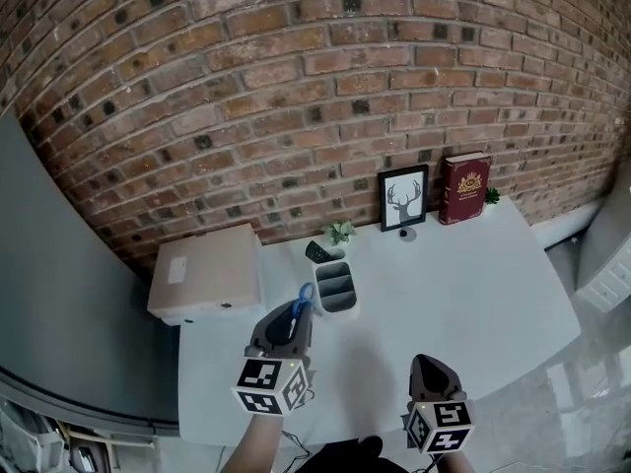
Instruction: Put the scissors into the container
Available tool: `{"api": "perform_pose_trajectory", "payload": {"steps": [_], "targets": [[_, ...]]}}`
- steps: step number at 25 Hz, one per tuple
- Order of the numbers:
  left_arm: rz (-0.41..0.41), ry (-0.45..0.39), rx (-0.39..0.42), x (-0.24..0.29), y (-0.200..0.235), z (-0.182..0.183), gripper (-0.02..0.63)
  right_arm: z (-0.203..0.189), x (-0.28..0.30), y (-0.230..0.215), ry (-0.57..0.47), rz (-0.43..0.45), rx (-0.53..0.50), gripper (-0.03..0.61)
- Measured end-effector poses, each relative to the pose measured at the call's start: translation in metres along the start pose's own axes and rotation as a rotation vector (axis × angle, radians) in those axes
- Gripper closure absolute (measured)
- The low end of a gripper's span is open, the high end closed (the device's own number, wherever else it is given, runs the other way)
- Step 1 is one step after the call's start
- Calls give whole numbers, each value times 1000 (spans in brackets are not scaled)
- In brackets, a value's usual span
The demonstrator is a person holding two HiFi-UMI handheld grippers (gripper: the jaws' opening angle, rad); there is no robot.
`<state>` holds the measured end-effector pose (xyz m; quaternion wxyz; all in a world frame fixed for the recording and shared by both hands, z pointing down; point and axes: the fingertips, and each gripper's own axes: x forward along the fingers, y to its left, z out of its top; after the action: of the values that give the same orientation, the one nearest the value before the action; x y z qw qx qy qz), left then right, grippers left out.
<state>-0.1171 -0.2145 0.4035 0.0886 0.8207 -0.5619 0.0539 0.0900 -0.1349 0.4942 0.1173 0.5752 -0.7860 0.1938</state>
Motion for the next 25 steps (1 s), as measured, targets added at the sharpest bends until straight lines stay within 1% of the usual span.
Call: {"api": "perform_pose_trajectory", "payload": {"steps": [9,19,25], "targets": [[-9,17,1,29,12,-4,569,-5,14,0,21,-14,11,578],[-28,64,-9,60,10,-24,569,-6,24,-4,33,-31,20,578],[-36,92,-21,72,8,-35,569,-2,26,-6,20,-36,23,578]]}}
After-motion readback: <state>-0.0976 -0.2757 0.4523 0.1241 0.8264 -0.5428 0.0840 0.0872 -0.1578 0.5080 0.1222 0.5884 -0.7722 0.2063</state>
